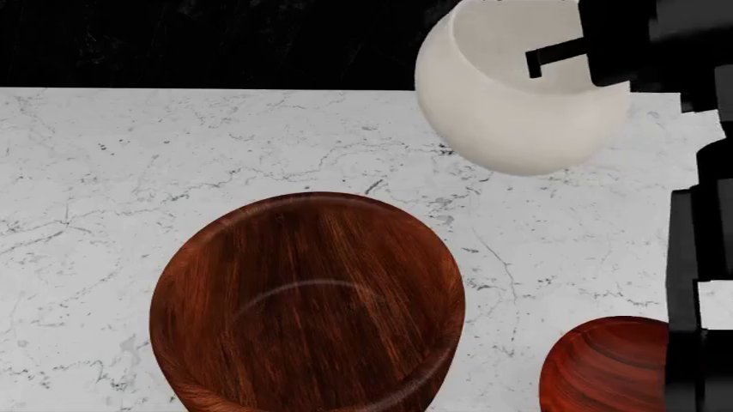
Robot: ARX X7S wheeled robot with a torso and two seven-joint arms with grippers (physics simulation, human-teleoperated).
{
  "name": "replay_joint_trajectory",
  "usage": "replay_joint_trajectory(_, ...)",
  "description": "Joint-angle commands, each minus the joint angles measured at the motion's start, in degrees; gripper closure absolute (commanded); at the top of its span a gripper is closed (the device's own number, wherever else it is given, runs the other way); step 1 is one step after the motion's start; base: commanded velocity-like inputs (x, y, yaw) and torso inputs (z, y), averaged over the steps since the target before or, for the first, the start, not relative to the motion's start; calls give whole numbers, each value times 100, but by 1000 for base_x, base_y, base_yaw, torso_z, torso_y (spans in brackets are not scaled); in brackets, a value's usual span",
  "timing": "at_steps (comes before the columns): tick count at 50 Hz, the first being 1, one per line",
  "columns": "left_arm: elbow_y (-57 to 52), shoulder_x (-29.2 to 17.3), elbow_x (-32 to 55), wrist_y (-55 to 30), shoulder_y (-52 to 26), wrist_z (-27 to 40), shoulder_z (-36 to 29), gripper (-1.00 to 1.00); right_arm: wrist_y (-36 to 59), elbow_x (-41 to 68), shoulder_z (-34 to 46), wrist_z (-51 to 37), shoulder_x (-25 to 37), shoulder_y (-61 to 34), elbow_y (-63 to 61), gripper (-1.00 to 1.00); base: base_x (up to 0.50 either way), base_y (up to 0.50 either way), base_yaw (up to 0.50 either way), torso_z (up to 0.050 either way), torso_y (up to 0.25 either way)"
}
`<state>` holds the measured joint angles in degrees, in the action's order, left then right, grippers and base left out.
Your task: Stack the bowls from largest to smallest.
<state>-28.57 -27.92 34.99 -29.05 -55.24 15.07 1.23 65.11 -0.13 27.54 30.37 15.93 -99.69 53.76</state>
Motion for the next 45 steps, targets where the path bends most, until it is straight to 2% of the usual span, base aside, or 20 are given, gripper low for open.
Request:
replay_joint_trajectory(1, -28, 114, -20, -50, 32, -164, 127, -100, 957, -1, 159, 745, 163, 444, -2058, 100, 0, 0, 0, 0, 0)
replay_joint_trajectory(16, -142, 59, 78, -119, 13, -103, 189, -100, 1789, 337, 209, 1147, 251, 822, -3659, 100, 0, 0, 0, 0, 1)
replay_joint_trajectory(29, -139, 61, 57, -107, -20, -86, 138, -100, 2240, 609, 161, 1331, 297, 1184, -4579, 100, 0, 0, 0, 0, 0)
replay_joint_trajectory(45, -137, 62, 56, -77, -26, -73, 111, -100, 2470, 935, 269, 1392, 306, 1446, -5091, 100, 0, 0, 0, 0, 0)
